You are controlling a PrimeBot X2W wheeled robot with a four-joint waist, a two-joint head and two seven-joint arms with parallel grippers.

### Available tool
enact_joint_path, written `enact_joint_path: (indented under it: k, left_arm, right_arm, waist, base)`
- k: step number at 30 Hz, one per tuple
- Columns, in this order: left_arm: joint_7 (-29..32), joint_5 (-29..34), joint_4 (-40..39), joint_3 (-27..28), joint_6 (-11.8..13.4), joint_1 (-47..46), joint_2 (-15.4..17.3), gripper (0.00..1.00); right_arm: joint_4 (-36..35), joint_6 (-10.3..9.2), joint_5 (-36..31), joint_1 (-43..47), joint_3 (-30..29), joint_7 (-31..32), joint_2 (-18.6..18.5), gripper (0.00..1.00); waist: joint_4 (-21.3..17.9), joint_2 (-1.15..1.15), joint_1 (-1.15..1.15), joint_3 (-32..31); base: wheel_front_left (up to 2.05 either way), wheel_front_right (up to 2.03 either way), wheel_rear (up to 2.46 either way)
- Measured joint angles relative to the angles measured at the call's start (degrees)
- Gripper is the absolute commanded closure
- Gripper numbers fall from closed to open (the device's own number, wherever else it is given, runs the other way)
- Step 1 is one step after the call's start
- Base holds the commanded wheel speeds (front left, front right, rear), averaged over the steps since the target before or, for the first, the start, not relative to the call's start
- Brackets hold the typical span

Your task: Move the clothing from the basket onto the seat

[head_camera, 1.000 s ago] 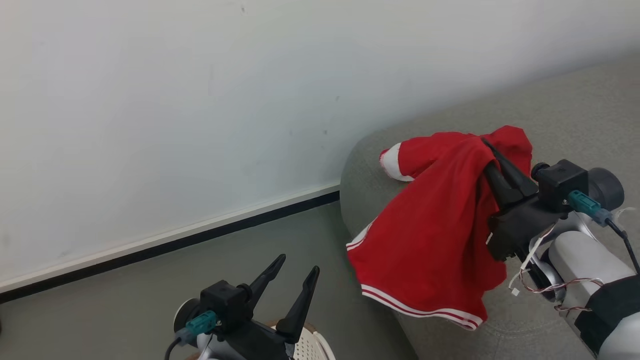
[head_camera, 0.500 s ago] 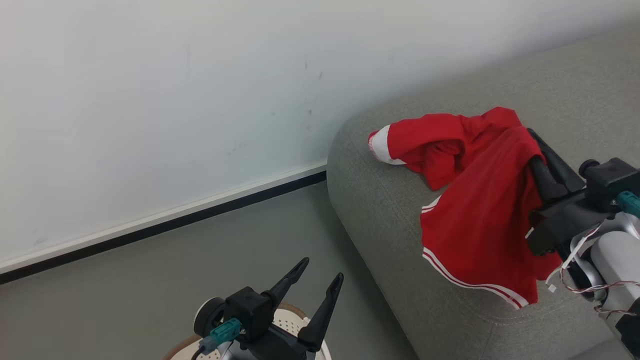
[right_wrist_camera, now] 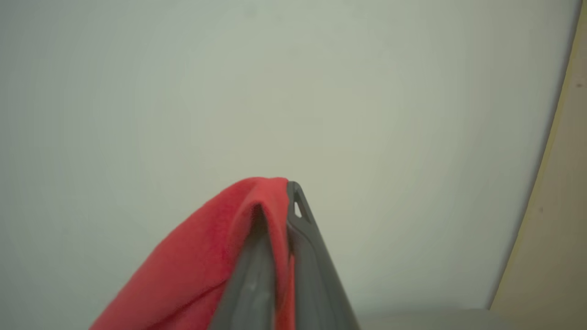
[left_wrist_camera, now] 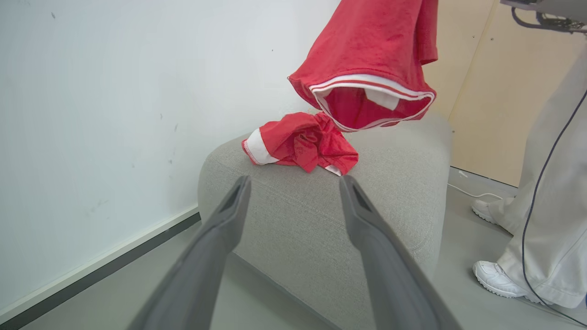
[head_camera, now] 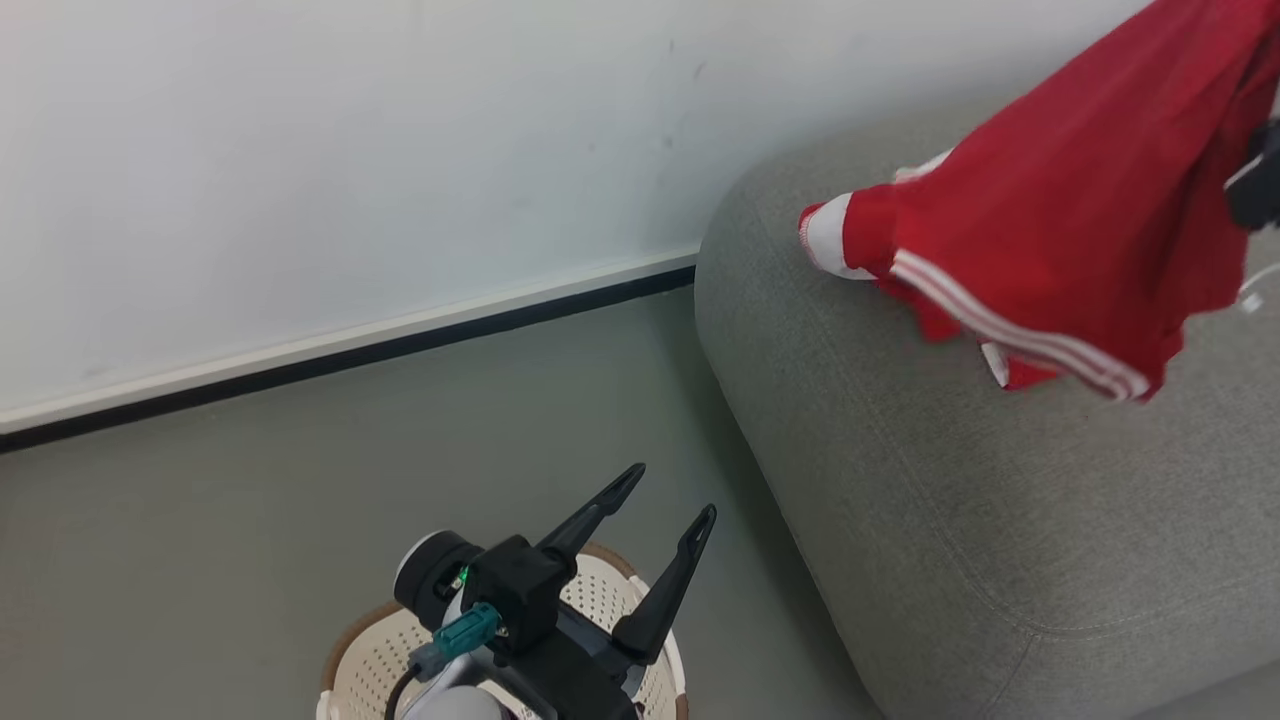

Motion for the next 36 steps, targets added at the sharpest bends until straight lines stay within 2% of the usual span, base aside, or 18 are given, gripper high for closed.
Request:
enact_joint_path:
  k: [4, 9, 14, 19, 29, 36]
  left_arm:
    - [1.3, 0.7, -1.2, -0.4, -0.5, -2.2, 0.2, 0.00]
    - [2.4, 2.1, -2.8, -0.5, -0.5, -5.0, 0.5, 0.00]
    - [3.0, 2.8, -4.0, -0.5, -0.5, -6.7, 0.6, 0.00]
    - [3.9, 3.6, -5.5, -0.7, -0.7, -8.9, 0.6, 0.00]
    - [5.4, 6.0, -7.2, -0.9, -1.0, -13.9, 0.3, 0.00]
    - [5.8, 6.5, -6.5, -0.9, -1.5, -15.3, 0.5, 0.00]
  right_arm:
    - [3.4, -0.97, -0.2, -6.9, -1.5, 1.5, -0.5, 1.00]
    - [6.8, -2.01, -1.4, -11.9, -2.6, 3.0, -3.3, 1.00]
    - [8.4, -3.03, -2.2, -15.0, -4.1, 3.7, -5.8, 1.00]
    - [11.2, -3.55, -2.7, -15.4, -4.8, 4.5, -6.5, 1.00]
    - [17.5, -4.54, -2.7, -14.1, -5.7, 5.5, -5.6, 1.00]
    - [22.5, -4.91, -2.9, -13.2, -5.5, 6.0, -2.7, 1.00]
  waist:
    - [1.1, 0.00, 0.00, 2.7]
    - [2.5, 0.00, 0.00, 6.3]
    - [3.5, 0.00, 0.00, 9.2]
    - [4.7, 0.00, 0.01, 13.0]
    - [6.9, 0.01, 0.01, 20.5]
    - [8.2, 0.01, 0.00, 25.0]
  base:
    - [0.00, 0.00, 0.00]
    - [0.00, 0.00, 0.00]
    - [0.00, 0.00, 0.00]
    - [0.00, 0.00, 0.00]
    - [0.00, 0.00, 0.00]
    - [0.00, 0.00, 0.00]
